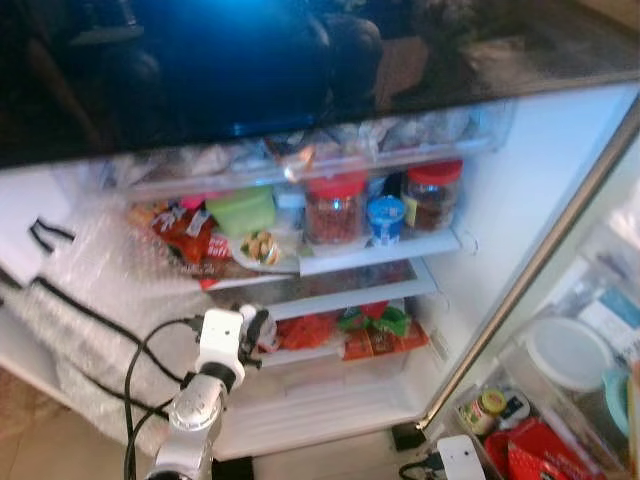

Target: Restocking fridge

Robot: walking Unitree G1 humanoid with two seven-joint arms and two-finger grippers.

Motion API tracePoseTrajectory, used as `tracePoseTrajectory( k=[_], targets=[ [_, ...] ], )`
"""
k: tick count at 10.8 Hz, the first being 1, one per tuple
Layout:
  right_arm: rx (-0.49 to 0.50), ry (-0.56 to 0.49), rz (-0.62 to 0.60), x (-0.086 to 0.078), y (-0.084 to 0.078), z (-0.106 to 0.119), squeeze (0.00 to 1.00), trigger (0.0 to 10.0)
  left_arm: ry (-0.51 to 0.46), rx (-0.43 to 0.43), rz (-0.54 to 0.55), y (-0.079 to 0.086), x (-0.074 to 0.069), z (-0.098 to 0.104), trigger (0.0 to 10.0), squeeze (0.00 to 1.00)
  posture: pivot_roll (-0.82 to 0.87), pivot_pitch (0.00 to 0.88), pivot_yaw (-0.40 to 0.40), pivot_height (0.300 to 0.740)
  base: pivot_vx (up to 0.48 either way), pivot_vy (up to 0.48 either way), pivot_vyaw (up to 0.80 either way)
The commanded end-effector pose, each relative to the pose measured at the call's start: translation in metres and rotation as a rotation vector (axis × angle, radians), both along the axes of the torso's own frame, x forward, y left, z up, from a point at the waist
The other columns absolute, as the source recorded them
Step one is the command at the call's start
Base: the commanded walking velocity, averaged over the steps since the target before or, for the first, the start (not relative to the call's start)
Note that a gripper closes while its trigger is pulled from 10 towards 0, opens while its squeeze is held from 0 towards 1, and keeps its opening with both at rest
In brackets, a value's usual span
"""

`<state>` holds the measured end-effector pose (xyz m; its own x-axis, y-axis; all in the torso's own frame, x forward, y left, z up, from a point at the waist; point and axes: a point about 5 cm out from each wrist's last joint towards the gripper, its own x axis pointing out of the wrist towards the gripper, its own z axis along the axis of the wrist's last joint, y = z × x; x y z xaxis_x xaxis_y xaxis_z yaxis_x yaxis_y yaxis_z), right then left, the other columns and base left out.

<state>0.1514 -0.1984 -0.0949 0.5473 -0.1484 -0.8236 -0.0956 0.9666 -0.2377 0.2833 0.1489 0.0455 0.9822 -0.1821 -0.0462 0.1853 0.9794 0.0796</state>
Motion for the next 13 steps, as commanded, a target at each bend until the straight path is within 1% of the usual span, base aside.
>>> tracePoseTrajectory(
  k=[1, 3, 5, 7, 10, 12, 13],
  targets=[
    [0.013, 0.003, -0.008, -0.003, 0.001, -0.001, 0.0, 10.0, -0.058, 0.006, 0.012, 0.002, 0.004, 0.01, 10.0, 0.0, -0.09, 0.01, 0.045, 0.677, 0.0, 0.0, 0.0],
    [0.007, 0.009, -0.011, -0.004, 0.0, -0.001, 0.0, 10.0, -0.079, 0.03, 0.009, 0.001, 0.006, 0.013, 10.0, 0.0, -0.09, 0.015, 0.043, 0.677, 0.0, 0.0, 0.0],
    [0.019, 0.016, -0.015, -0.005, 0.001, -0.002, 0.0, 10.0, -0.105, 0.027, 0.059, 0.005, 0.009, 0.016, 10.0, 0.0, -0.09, 0.017, 0.044, 0.677, 0.0, 0.0, 0.0],
    [0.031, 0.001, -0.01, -0.003, 0.003, -0.001, 0.0, 10.0, -0.14, -0.002, 0.091, 0.005, 0.016, 0.023, 10.0, 0.0, -0.09, 0.022, 0.044, 0.639, 0.0, 0.0, 0.0],
    [0.028, -0.003, -0.004, -0.002, 0.002, -0.001, 0.0, 10.0, -0.139, 0.0, 0.093, 0.003, 0.02, 0.022, 10.0, 0.0, -0.1, 0.024, 0.044, 0.639, 0.0, 0.0, 0.0],
    [0.024, 0.0, -0.007, -0.005, -0.001, -0.001, 0.0, 10.0, -0.168, 0.028, 0.118, 0.005, 0.021, 0.023, 10.0, 0.0, -0.1, 0.026, 0.041, 0.639, 0.0, 0.0, 0.0],
    [0.024, 0.0, -0.006, -0.006, -0.001, -0.001, 0.0, 10.0, -0.199, 0.059, 0.12, 0.005, 0.022, 0.026, 10.0, 0.0, -0.1, 0.027, 0.039, 0.639, 0.0, 0.0, 0.0]
  ],
)
